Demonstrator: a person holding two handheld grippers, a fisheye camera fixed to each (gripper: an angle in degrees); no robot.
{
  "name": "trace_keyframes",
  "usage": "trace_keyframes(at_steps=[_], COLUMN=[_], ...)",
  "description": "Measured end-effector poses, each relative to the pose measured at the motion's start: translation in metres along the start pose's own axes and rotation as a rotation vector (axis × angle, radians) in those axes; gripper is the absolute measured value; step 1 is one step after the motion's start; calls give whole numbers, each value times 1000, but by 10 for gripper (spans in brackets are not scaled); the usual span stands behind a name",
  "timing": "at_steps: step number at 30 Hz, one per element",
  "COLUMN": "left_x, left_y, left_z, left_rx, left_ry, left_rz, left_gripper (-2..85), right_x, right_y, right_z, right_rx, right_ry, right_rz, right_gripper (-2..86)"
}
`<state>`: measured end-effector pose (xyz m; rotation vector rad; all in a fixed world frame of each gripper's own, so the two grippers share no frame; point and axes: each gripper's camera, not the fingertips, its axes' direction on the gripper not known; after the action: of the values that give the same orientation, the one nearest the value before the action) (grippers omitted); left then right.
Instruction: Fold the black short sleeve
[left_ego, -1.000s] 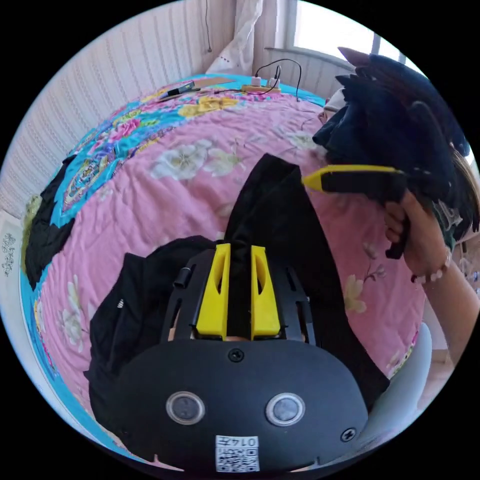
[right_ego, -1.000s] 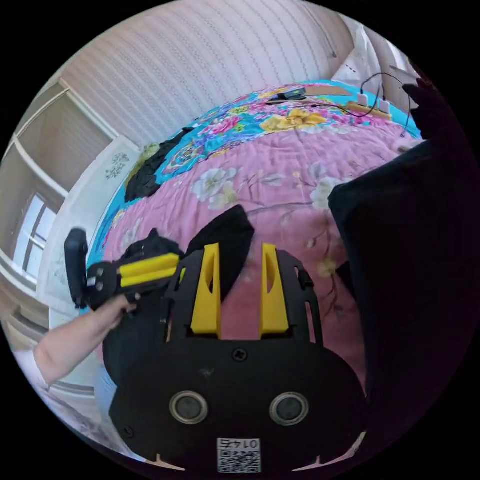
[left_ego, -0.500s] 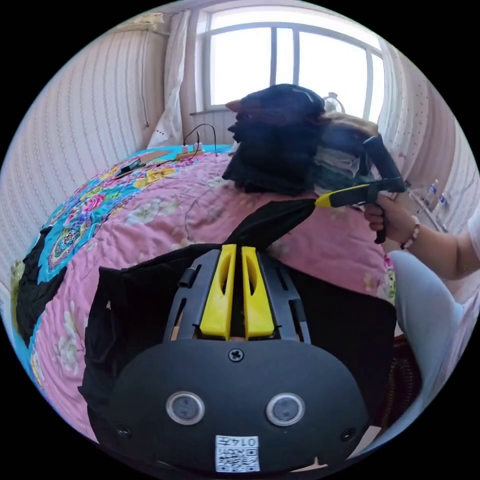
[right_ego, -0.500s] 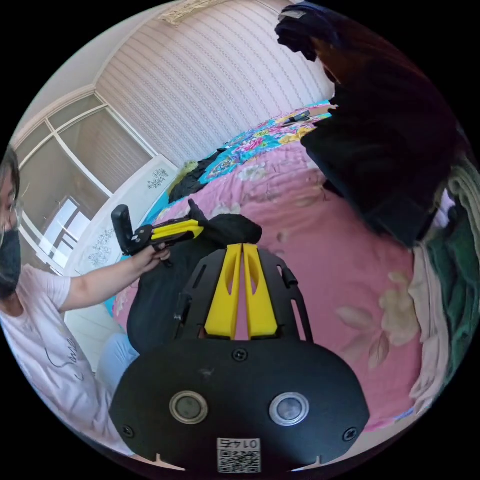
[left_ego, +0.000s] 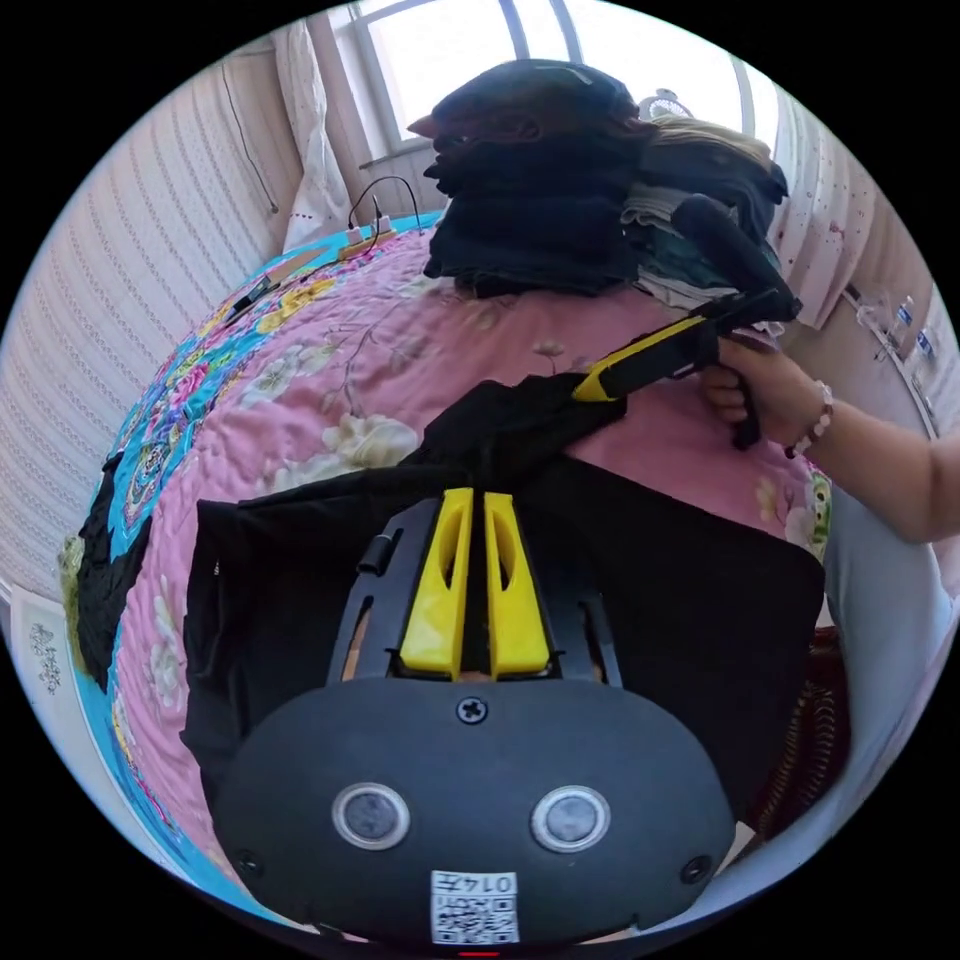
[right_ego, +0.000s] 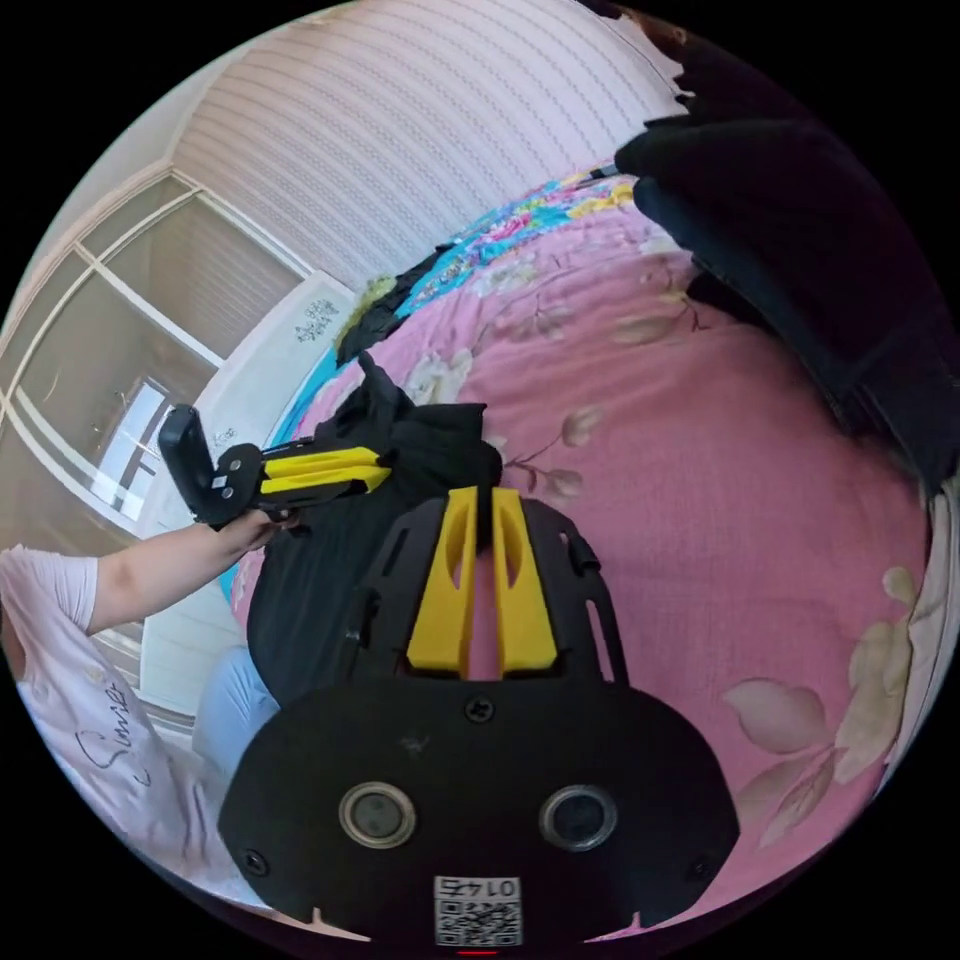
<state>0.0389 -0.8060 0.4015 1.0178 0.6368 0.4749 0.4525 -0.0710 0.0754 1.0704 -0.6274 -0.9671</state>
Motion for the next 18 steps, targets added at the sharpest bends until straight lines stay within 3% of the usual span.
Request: trace_keyframes(at_steps=[5, 11, 15, 18], left_x=[2, -21, -62, -88], left_y=[-16, -59, -80, -86], left_z=[-7, -21, 34, 78], left_rx=[92, 227, 109, -73], left_ry=[-44, -138, -208, -175], left_rz=[5, -29, -220, -322], left_gripper=[-9, -10, -8, 1], right_x=[-4, -16, 4, 26], right_y=[15, 39, 52, 50], right_z=[-73, -168, -170, -162], right_rx=[126, 497, 528, 450], right_ry=[-4, -122, 24, -14], right_rz=[-91, -168, -116, -55], right_gripper=[9, 3, 1, 5])
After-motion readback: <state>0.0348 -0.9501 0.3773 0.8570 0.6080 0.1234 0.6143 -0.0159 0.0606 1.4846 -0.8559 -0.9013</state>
